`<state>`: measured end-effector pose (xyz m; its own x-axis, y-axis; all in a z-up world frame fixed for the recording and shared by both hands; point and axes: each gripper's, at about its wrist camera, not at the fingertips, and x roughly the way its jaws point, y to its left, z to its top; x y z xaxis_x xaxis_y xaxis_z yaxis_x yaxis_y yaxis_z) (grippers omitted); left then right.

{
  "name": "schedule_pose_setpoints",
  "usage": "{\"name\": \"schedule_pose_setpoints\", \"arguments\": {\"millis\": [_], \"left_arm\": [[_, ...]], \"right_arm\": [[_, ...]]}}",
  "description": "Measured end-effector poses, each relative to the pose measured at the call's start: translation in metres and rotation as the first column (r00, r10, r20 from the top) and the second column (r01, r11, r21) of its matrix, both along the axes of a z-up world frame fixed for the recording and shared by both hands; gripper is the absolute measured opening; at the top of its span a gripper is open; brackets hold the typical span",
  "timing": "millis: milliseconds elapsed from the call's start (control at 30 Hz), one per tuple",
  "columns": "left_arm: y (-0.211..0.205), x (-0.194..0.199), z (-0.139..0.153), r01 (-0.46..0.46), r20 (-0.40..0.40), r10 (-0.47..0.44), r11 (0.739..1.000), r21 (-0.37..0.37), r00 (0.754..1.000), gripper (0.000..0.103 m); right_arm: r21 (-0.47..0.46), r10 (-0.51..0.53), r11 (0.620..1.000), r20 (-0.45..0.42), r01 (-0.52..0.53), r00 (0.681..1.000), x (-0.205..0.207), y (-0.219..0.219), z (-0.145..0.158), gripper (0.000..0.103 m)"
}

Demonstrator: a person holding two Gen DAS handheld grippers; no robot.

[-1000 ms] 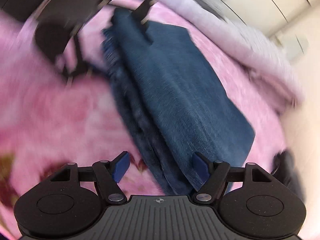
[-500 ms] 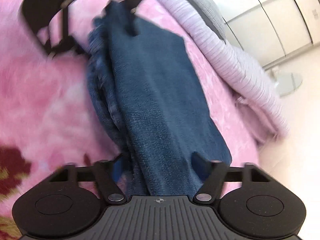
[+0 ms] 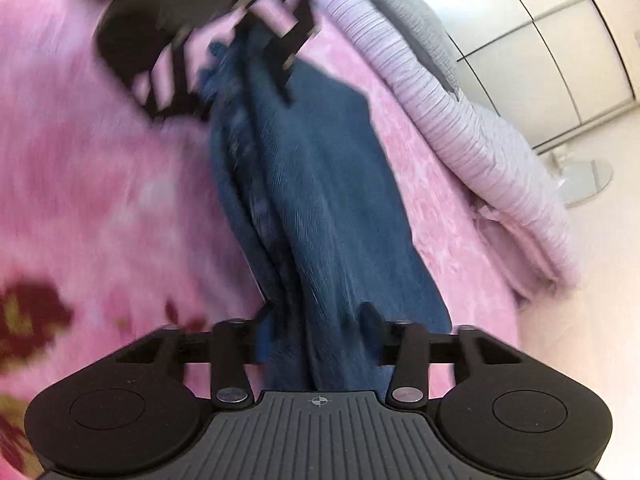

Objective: Fold clothes
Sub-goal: 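Lift the folded jeans off the bedspread with both grippers, then carry the hanging jeans with both grippers toward the dark trouser stack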

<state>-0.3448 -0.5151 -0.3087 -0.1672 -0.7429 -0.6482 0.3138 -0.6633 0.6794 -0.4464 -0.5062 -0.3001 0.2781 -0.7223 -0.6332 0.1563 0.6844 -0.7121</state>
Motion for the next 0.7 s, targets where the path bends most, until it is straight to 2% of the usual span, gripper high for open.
{"name": "schedule_pose_setpoints", "arguments": {"millis": [133, 233, 267, 367, 433, 500, 567, 700], "left_arm": [[-0.008, -0.001, 0.008, -0.007, -0.034, 0.009, 0.999, 0.034, 0.999, 0.042], [-0.004, 0.002, 0.004, 0.003, -0.017, -0.002, 0.999, 0.037, 1.000, 0.043], [-0.005, 0.000, 0.001, 0.017, 0.012, -0.017, 0.999, 0.028, 1.000, 0.045], [0.000, -0.004, -0.008, 0.071, 0.123, -0.070, 0.997, -0.005, 0.990, 0.051], [0.000, -0.006, -0.011, 0.096, 0.168, -0.093, 0.995, -0.007, 0.981, 0.052], [-0.005, -0.008, -0.005, 0.075, 0.158, -0.076, 0.997, 0.011, 0.984, 0.043], [-0.006, -0.005, 0.010, 0.060, 0.142, -0.061, 0.998, 0.007, 0.988, 0.038], [-0.012, 0.000, 0.055, 0.064, 0.122, -0.066, 0.998, 0.023, 0.990, 0.034]], "right_arm": [[-0.091, 0.025, 0.995, -0.094, -0.033, 0.995, -0.004, 0.001, -0.026, 0.055], [-0.088, 0.028, 0.995, -0.106, -0.038, 0.994, -0.002, -0.008, -0.027, 0.055], [-0.065, 0.016, 0.998, -0.097, -0.022, 0.995, 0.000, -0.012, -0.023, 0.054], [0.003, -0.015, 1.000, -0.079, 0.016, 0.997, 0.006, -0.022, -0.005, 0.039], [0.034, -0.022, 0.999, -0.070, 0.024, 0.997, 0.007, -0.029, 0.006, 0.035], [0.050, -0.017, 0.999, -0.062, 0.020, 0.998, 0.007, -0.030, 0.018, 0.031], [0.050, -0.008, 0.999, -0.061, 0.011, 0.998, 0.006, -0.032, 0.031, 0.029], [0.051, -0.016, 0.999, -0.054, 0.019, 0.998, 0.002, -0.035, 0.072, 0.026]]}}
